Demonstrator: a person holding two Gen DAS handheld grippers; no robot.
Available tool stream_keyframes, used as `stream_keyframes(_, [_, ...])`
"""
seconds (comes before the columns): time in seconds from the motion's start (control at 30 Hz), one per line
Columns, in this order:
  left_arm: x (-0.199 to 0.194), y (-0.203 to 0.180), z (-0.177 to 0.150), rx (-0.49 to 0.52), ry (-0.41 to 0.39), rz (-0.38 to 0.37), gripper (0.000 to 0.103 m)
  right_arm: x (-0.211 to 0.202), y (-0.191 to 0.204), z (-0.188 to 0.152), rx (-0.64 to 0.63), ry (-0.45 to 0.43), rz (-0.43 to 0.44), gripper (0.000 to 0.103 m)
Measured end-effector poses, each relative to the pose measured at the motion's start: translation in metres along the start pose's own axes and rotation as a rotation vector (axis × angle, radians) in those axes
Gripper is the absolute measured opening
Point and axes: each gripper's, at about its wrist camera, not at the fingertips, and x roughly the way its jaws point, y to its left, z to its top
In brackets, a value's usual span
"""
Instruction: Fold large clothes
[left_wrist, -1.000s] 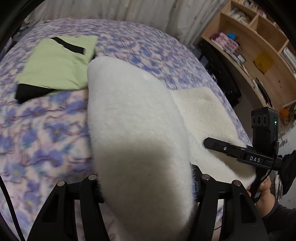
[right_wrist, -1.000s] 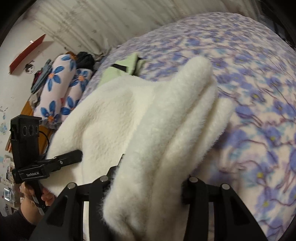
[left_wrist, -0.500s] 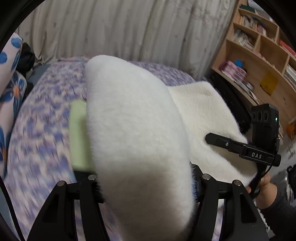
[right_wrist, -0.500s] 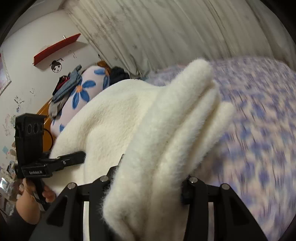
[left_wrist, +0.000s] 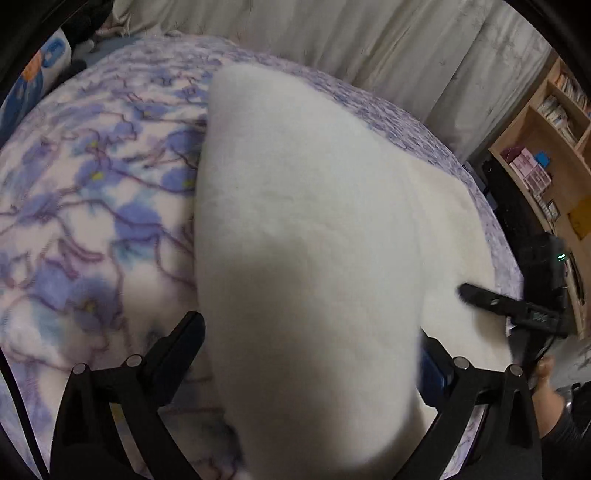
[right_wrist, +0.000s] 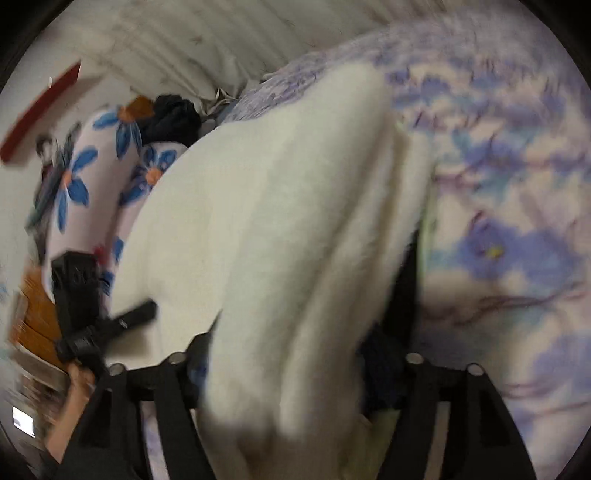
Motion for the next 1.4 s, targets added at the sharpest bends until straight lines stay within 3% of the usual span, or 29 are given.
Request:
stream_keyframes(0.13, [-0.037, -0.02, -0.001, 0.102, -0.098, 0.135, 0.094, -0.044, 0.027, 0.005, -0.148, -0.085, -0.162, 0.07])
stream_keyframes(0.23, [-0.063, -0.04, 0.004, 0.165, -0.183, 0.226, 0.065, -0.07, 0.054, 0.001, -0.267, -0.21, -0.313, 0.07])
stream_keyframes(0.27, [-0.071, -0.047, 0.007, 0.168, -0.21, 0.231, 0.041, -0.076, 0.065, 0.001, -0.292, -0.25, -0.309, 0.066])
stream_keyframes(0.3, [-0.074, -0.05, 0.012, 0.162, -0.224, 0.222, 0.02, -0.078, 0.074, 0.0, -0.31, -0.271, -0.29, 0.06])
stream_keyframes(0.33, [-0.076, -0.053, 0.014, 0.158, -0.23, 0.21, 0.013, -0.073, 0.082, -0.002, -0.325, -0.259, -0.272, 0.051])
stream_keyframes(0.37, [-0.074, -0.056, 0.015, 0.163, -0.222, 0.193, 0.011, -0.064, 0.085, -0.003, -0.329, -0.239, -0.27, 0.045])
stream_keyframes(0.43, [-0.061, -0.055, 0.012, 0.185, -0.176, 0.198, 0.009, -0.035, 0.085, -0.004, -0.331, -0.156, -0.29, 0.015])
stream_keyframes(0.47, [-0.057, -0.054, 0.008, 0.183, -0.184, 0.21, 0.009, -0.023, 0.079, -0.006, -0.329, -0.121, -0.336, 0.012])
stream_keyframes(0.57, [-0.047, -0.045, 0.003, 0.127, -0.165, 0.187, 0.009, -0.009, 0.063, -0.009, -0.3, -0.113, -0.364, 0.01])
stream_keyframes(0.73, [-0.044, -0.059, 0.003, 0.106, -0.127, 0.297, 0.011, -0.028, 0.059, -0.006, -0.213, -0.083, -0.311, 0.014])
stream_keyframes(0.83, [-0.063, -0.069, -0.001, 0.033, -0.13, 0.27, 0.031, -0.059, 0.066, -0.021, -0.166, -0.052, -0.261, 0.014])
stream_keyframes(0.97, [-0.11, -0.106, -0.025, 0.039, -0.186, 0.273, 0.071, -0.115, 0.077, -0.044, -0.151, -0.05, -0.23, 0.014])
stream_keyframes(1.1, [-0.172, -0.157, -0.054, 0.033, -0.221, 0.199, 0.086, -0.184, 0.096, -0.081, -0.151, -0.066, -0.205, 0.015])
stream_keyframes(1.17, [-0.198, -0.185, -0.07, 0.05, -0.225, 0.179, 0.09, -0.213, 0.104, -0.097, -0.151, -0.071, -0.198, 0.024])
stream_keyframes(1.23, [-0.23, -0.225, -0.094, 0.101, -0.255, 0.211, 0.09, -0.256, 0.115, -0.122, -0.15, -0.115, -0.19, 0.046])
stream_keyframes(1.3, [-0.254, -0.258, -0.115, 0.157, -0.272, 0.206, 0.091, -0.291, 0.122, -0.141, -0.147, -0.155, -0.197, 0.062])
stream_keyframes(1.4, [-0.28, -0.302, -0.148, 0.193, -0.284, 0.202, 0.098, -0.342, 0.127, -0.175, -0.134, -0.208, -0.207, 0.065])
